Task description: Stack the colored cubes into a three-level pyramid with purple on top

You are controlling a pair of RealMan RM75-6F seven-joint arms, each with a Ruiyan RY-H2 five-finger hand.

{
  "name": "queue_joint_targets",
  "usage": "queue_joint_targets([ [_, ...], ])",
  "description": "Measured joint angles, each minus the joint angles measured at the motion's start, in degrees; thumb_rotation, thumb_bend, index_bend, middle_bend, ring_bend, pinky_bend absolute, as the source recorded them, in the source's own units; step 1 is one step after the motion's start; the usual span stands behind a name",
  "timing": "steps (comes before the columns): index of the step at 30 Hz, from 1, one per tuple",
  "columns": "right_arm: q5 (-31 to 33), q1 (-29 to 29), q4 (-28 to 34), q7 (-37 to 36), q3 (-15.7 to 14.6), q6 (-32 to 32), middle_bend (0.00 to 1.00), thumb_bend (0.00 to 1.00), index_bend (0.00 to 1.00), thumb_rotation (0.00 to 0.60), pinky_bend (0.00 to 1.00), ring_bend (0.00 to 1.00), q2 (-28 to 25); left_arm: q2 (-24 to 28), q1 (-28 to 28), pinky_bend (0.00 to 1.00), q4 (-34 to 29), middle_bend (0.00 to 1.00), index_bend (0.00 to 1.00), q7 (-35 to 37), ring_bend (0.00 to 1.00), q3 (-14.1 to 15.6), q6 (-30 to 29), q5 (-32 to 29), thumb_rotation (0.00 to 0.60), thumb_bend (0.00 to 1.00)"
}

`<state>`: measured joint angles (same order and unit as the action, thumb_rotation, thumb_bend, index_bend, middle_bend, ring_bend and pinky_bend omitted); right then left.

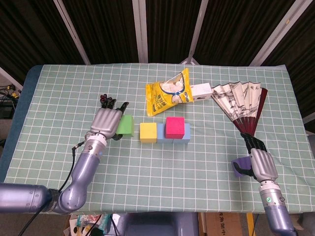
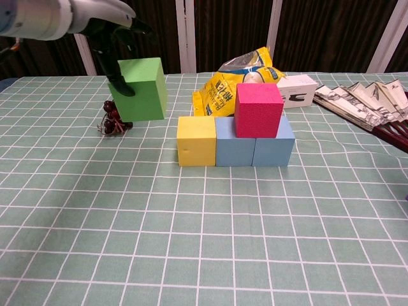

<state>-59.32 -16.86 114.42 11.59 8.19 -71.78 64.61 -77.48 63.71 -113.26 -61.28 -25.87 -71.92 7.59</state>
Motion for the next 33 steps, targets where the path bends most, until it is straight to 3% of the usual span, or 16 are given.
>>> queue_joint_targets([
  [5,0.22,-0.03,0.02,-0.64,0.02,0.56,0.06,0.34,0.00,0.600,0.00,0.00,-0.24,-3.72,8.23,0.00,7.47,0.38,0.00,-3.45,0.00,-2.80,2.36,-10.11,0.600,0.36],
  [10,0.46,-0.03,0.08,-1.39,0.15,0.90,0.06,0.34,0.00,0.600,0.00,0.00,-0.57,-8.23,14.16,0.00,14.20,0.38,0.00,-5.70,0.00,-3.90,3.15,-14.58,0.600,0.38],
  [19,0.91,-0.19,-0.08,-2.42,0.32,1.79,0.06,0.34,0.00,0.600,0.00,0.00,-1.01,-11.70,19.74,0.00,19.60,0.38,0.00,-9.00,0.00,-4.19,4.18,-18.44,0.600,0.41],
  [33,1.16,-0.29,-0.08,-2.94,0.41,2.00,0.06,0.34,0.00,0.600,0.00,0.00,-1.18,-13.12,23.30,0.00,23.68,0.38,0.00,-12.03,0.00,-3.94,3.97,-21.99,0.600,0.42],
])
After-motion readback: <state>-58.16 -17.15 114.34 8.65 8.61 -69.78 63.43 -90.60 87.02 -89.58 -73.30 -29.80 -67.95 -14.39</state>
